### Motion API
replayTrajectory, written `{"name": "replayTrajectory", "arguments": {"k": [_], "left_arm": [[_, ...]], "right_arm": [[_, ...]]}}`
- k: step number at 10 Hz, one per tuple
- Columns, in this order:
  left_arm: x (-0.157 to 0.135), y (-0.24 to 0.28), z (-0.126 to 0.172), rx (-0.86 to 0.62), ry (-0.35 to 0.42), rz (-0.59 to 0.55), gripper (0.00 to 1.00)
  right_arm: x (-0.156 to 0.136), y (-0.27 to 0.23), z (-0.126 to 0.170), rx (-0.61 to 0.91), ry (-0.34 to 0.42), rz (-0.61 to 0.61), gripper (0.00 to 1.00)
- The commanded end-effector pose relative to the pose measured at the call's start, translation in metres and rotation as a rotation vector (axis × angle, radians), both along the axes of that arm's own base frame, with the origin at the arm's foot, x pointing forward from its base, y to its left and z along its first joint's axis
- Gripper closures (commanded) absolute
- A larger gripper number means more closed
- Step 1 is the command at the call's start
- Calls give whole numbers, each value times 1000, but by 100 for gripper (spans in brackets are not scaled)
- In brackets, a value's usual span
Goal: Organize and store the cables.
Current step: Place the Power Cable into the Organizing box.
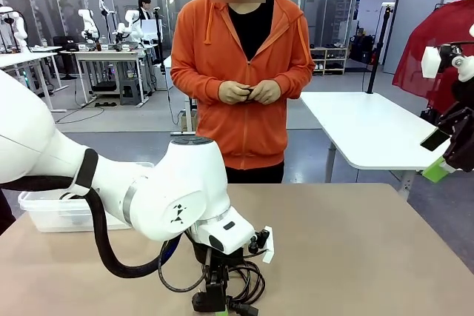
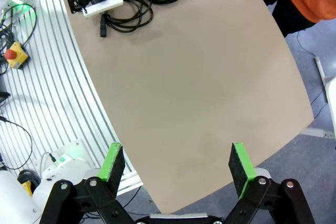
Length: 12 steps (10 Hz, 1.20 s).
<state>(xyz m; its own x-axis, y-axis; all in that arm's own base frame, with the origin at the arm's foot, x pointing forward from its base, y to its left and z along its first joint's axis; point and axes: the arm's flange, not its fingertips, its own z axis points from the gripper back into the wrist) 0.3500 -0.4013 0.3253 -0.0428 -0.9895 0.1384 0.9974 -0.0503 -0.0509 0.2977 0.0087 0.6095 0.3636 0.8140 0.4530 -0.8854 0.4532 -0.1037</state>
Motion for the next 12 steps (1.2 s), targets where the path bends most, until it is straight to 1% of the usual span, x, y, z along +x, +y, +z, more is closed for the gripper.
{"name": "replayTrajectory", "arguments": {"k": [1, 2, 3, 4, 5, 6, 7, 9, 10, 11, 12], "left_arm": [[5, -3, -4, -7, 38, -9, 0], [4, -5, -8, 2, 54, -11, 0], [4, -6, -9, 5, 57, -9, 4], [4, -6, -10, -15, 72, -16, 30], [5, -8, -10, -21, 74, -27, 59], [5, -8, -11, -5, 75, -26, 87], [5, -7, -13, 10, 81, -23, 100], [4, -7, -14, 33, 84, -21, 100], [5, -7, -15, 31, 87, -22, 93], [5, -7, -14, 26, 85, -23, 100], [4, -7, -14, 21, 84, -23, 100]], "right_arm": [[0, 1, 3, -2, 6, -8, 0], [0, 1, 3, -2, 6, -8, 0], [0, 1, 3, -2, 6, -8, 0], [0, 1, 3, -2, 6, -8, 0], [0, 1, 3, -2, 6, -8, 0], [0, 1, 3, -2, 6, -8, 0], [0, 1, 3, -2, 6, -8, 0], [0, 1, 3, -2, 6, -8, 0], [0, 1, 3, -2, 6, -8, 0], [0, 1, 3, -2, 6, -8, 0], [0, 1, 3, -2, 6, -8, 0]]}}
